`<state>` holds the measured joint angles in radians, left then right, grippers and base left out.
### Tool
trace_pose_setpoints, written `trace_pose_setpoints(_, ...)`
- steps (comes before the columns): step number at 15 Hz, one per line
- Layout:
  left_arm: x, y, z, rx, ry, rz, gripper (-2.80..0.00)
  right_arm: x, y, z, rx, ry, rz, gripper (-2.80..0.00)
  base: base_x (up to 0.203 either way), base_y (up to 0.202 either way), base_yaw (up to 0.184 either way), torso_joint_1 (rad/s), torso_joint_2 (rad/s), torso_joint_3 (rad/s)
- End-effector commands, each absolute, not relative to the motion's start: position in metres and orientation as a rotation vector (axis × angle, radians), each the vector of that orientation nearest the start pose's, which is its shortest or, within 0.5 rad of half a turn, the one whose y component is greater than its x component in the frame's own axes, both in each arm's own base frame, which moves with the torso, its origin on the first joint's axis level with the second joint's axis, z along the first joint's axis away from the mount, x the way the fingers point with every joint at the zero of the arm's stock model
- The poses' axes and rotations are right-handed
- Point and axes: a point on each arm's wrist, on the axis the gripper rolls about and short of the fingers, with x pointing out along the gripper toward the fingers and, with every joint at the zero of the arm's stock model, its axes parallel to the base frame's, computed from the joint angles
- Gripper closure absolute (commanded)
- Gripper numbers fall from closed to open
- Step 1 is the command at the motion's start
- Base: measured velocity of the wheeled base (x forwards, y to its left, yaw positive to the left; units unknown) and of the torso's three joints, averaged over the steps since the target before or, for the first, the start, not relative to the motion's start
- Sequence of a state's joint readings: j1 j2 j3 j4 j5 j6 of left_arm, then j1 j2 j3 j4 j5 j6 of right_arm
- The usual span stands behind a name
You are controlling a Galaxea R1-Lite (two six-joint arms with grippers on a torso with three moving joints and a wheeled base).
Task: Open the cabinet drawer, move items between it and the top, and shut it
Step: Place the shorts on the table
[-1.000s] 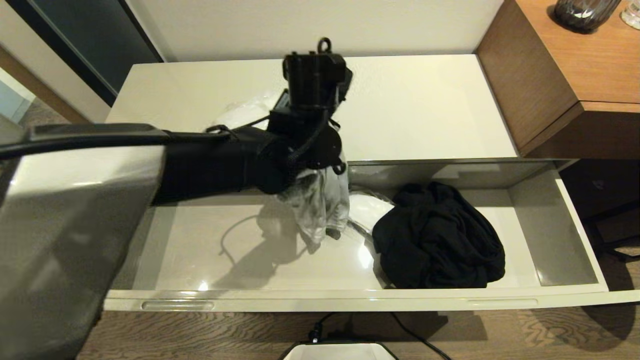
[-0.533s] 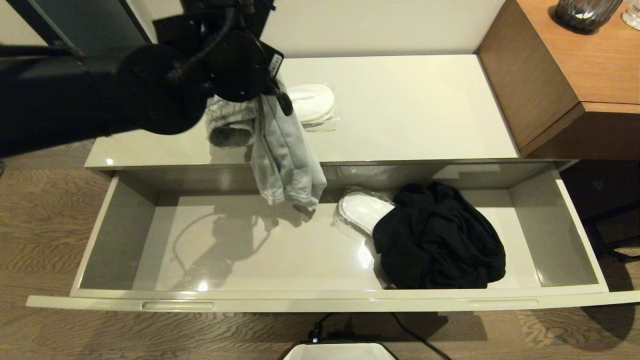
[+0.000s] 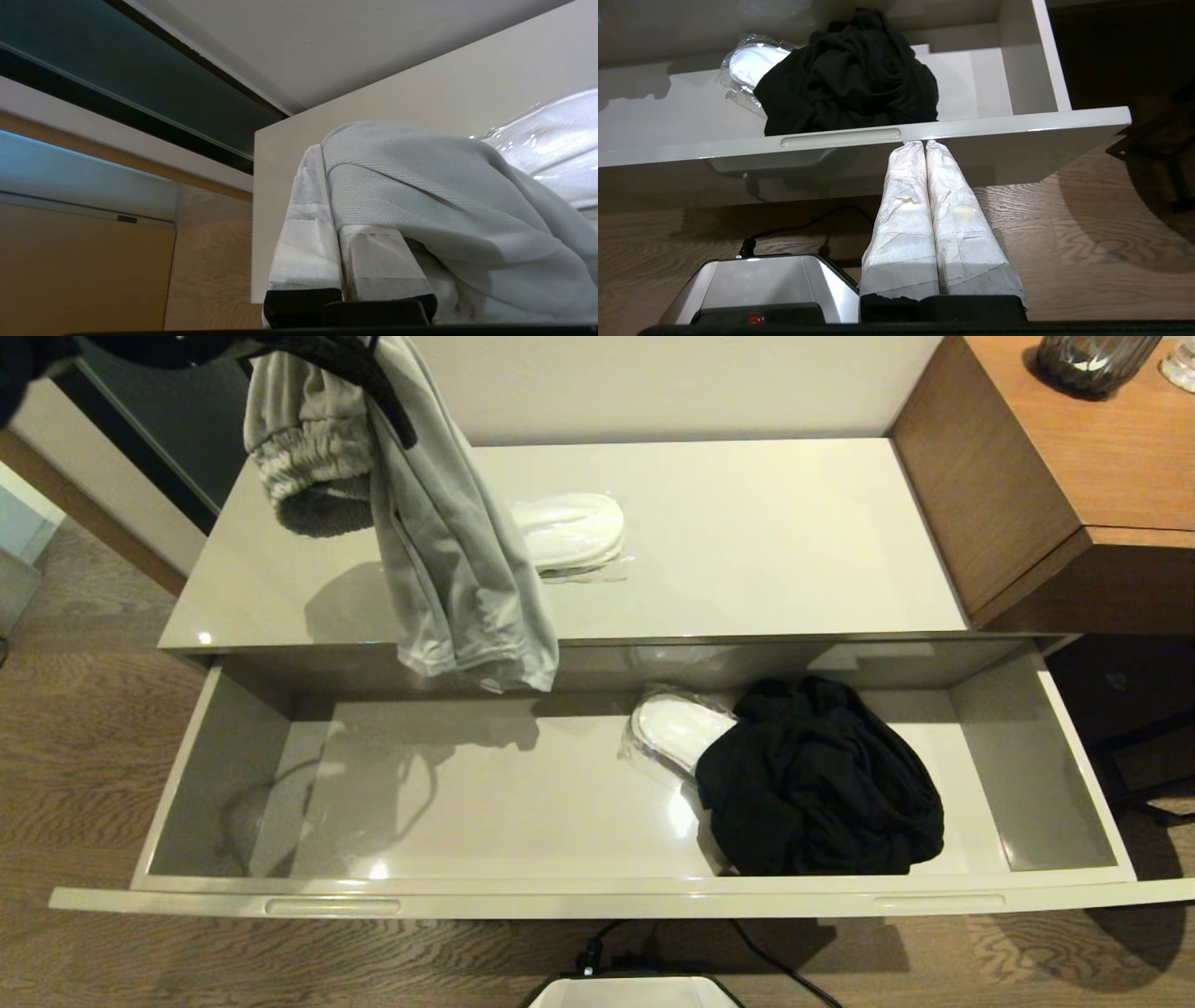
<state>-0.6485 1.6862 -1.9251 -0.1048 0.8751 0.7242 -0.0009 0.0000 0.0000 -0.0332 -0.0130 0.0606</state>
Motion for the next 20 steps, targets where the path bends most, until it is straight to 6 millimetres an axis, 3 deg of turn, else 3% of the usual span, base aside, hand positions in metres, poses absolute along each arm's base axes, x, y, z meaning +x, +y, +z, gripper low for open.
trace_pose_setpoints(1, 0.204, -0.133, 0.461, 0.467, -0.178, 0.313, 0.0, -0.023, 0.0, 0.079, 0.061, -0.033, -0.014, 0.0, 0.0, 0.0, 0.0, 0.0, 0.0, 0.0)
trace_pose_setpoints(4, 0.183, -0.115, 0.469, 0.493, -0.164, 0.32, 0.0, -0.023, 0.0, 0.079, 0.06, -0.033, -0.014, 0.0, 0.0, 0.0, 0.0, 0.0, 0.0, 0.0)
trace_pose_setpoints(6, 0.188, -0.11, 0.468, 0.5, -0.155, 0.347, 0.0, -0.023, 0.0, 0.079, 0.06, -0.033, -0.014, 0.0, 0.0, 0.0, 0.0, 0.0, 0.0, 0.0)
trace_pose_setpoints(7, 0.2, -0.097, 0.467, 0.516, -0.139, 0.405, 0.0, -0.023, 0.0, 0.079, 0.06, -0.033, -0.014, 0.0, 0.0, 0.0, 0.0, 0.0, 0.0, 0.0)
trace_pose_setpoints(10, 0.246, -0.051, 0.454, 0.574, -0.059, 0.588, 0.0, -0.023, 0.0, 0.079, 0.062, -0.033, -0.014, 0.0, 0.0, 0.0, 0.0, 0.0, 0.0, 0.0)
trace_pose_setpoints(12, 0.285, -0.032, 0.434, 0.608, 0.003, 0.637, 0.0, -0.023, 0.0, 0.079, 0.062, -0.033, -0.014, 0.0, 0.0, 0.0, 0.0, 0.0, 0.0, 0.0)
trace_pose_setpoints(15, 0.365, -0.021, 0.382, 0.637, 0.076, 0.677, 0.0, -0.023, 0.0, 0.079, 0.06, -0.033, -0.014, 0.0, 0.0, 0.0, 0.0, 0.0, 0.0, 0.0)
trace_pose_setpoints(17, 0.419, -0.021, 0.329, 0.666, 0.137, 0.664, 0.0, -0.023, 0.0, 0.079, 0.06, -0.033, -0.014, 0.0, 0.0, 0.0, 0.0, 0.0, 0.0, 0.0)
trace_pose_setpoints(18, 0.435, -0.033, 0.311, 0.676, 0.142, 0.632, 0.0, -0.023, 0.0, 0.079, 0.06, -0.033, -0.014, 0.0, 0.0, 0.0, 0.0, 0.0, 0.0, 0.0)
trace_pose_setpoints(20, 0.45, -0.077, 0.283, 0.7, 0.138, 0.521, 0.0, -0.023, 0.0, 0.079, 0.06, -0.033, -0.014, 0.0, 0.0, 0.0, 0.0, 0.0, 0.0, 0.0)
